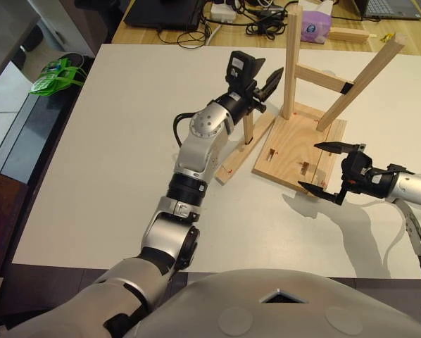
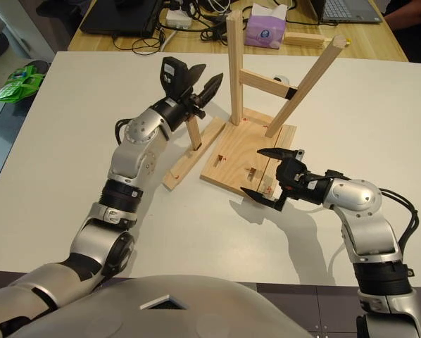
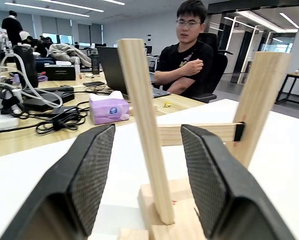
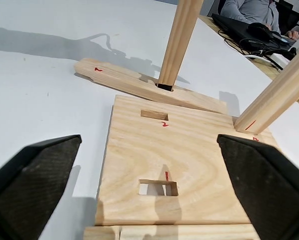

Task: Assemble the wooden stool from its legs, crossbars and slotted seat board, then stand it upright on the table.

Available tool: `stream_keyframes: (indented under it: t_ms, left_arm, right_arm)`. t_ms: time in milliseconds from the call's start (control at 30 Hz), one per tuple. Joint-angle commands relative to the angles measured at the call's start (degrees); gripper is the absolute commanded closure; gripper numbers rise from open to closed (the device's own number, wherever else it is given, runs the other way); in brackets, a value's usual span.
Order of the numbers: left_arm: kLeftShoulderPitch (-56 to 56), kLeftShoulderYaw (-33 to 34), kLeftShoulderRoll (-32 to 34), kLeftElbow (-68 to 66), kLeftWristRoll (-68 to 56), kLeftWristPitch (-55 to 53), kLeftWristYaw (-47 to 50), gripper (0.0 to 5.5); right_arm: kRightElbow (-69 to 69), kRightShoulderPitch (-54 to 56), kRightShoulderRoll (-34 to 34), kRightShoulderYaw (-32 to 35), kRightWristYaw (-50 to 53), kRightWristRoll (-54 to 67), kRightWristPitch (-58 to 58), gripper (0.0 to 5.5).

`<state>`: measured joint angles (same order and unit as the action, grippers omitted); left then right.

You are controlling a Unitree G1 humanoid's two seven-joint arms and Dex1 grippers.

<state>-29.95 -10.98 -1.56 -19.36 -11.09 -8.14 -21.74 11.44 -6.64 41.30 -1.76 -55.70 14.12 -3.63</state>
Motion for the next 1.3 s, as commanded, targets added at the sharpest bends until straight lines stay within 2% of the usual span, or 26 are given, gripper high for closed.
stream_keyframes:
  t_ms: [33,200,300,400,467,533,667,867,900,967,1033,1300]
  left_arm:
    - [1.99,-0.72,-0.54,1.93,0.96,-6.43,1.32,3.07]
    - [-7.35,6.24,0.47,25.29,-3.45,-16.10,6.44,3.07]
    - [-7.52,9.46,4.31,37.97,-5.47,-23.97,8.02,3.07]
    - [-0.73,13.16,12.22,50.99,-10.09,-34.62,5.56,3.07]
    - [10.48,16.24,19.74,56.87,-14.37,-40.83,0.42,3.07]
    - [20.16,17.18,24.54,57.65,-15.59,-42.62,-3.32,3.07]
    - [30.99,11.58,27.99,49.59,-9.65,-36.35,-5.10,3.07]
    - [34.12,0.53,24.31,48.40,-6.42,-34.69,-3.56,3.07]
    - [34.41,-0.54,23.81,48.01,-6.07,-34.66,-3.17,3.07]
    - [34.56,-1.98,23.24,47.13,-5.53,-34.88,-2.65,2.66]
    - [33.94,-3.26,23.53,45.20,-4.05,-35.10,-2.10,2.48]
    - [28.02,-10.82,21.36,34.96,4.43,-32.43,0.52,2.48]
  right_arm:
    - [-0.12,0.83,-0.08,-0.66,0.21,-1.05,0.55,0.48]
    - [-0.25,0.43,-0.75,-0.62,1.20,-1.33,0.82,0.48]
    - [0.62,-0.88,-0.91,-0.28,2.07,-1.28,0.81,0.48]
    - [1.59,-3.35,-0.40,1.19,2.71,-0.91,0.89,0.48]
    - [2.15,-5.49,0.06,2.68,3.12,-0.54,0.85,0.48]
    - [2.48,-6.91,0.32,3.67,3.27,-0.34,0.76,0.48]
    - [1.91,-5.87,0.60,3.66,2.41,-0.49,0.48,0.48]
    - [1.46,-4.57,1.08,3.47,1.78,-0.86,0.98,0.48]
    - [1.46,-4.42,1.01,3.17,1.69,-0.98,1.06,0.48]
    - [1.44,-3.99,0.92,2.78,1.55,-1.11,1.01,0.48]
    - [1.28,-3.67,0.81,2.61,1.58,-1.26,1.06,0.48]
    - [1.51,-2.73,-0.43,1.46,2.30,-1.86,1.39,0.48]
